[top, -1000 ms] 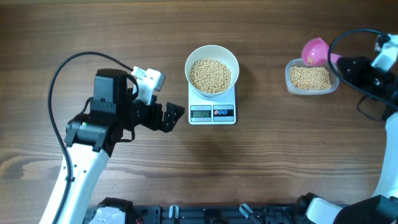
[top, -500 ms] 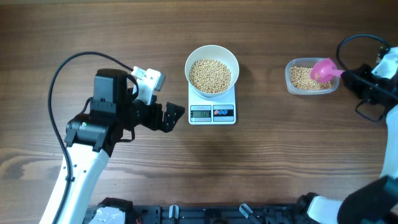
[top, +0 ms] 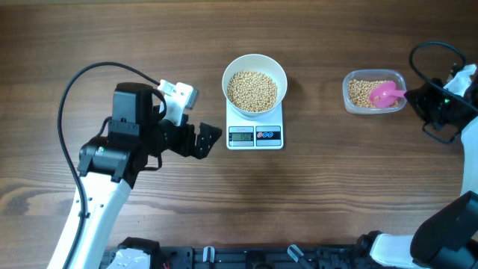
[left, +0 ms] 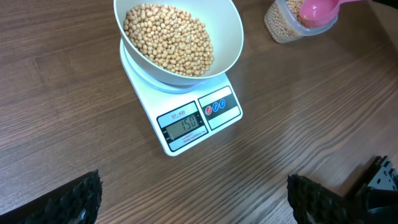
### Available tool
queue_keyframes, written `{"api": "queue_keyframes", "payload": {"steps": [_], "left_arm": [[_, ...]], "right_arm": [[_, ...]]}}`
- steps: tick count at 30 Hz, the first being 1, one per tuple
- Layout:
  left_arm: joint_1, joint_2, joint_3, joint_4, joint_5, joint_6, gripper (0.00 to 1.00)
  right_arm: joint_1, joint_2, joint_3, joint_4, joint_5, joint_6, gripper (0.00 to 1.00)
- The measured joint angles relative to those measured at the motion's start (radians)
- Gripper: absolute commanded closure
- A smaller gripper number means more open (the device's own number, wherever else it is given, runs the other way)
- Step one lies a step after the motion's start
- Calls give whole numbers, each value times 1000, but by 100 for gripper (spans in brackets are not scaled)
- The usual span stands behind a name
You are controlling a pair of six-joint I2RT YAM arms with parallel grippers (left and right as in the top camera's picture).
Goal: Scoop item into bowl and weigh 150g on scale
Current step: 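Lower the pink scoop into the tub and lay it on the soybeans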
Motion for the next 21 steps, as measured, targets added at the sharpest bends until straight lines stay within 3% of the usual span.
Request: {"api": "queue_keyframes", "payload": {"steps": [10,18,21], "left_arm": [[0,0,0,0,0,0,0],[0,0,0,0,0,0,0],[0,0,0,0,0,0,0]], "right_arm": [[14,0,0,35,0,40,82],[68,0,0,35,0,55,40],[71,0,0,35,0,62,11]]}}
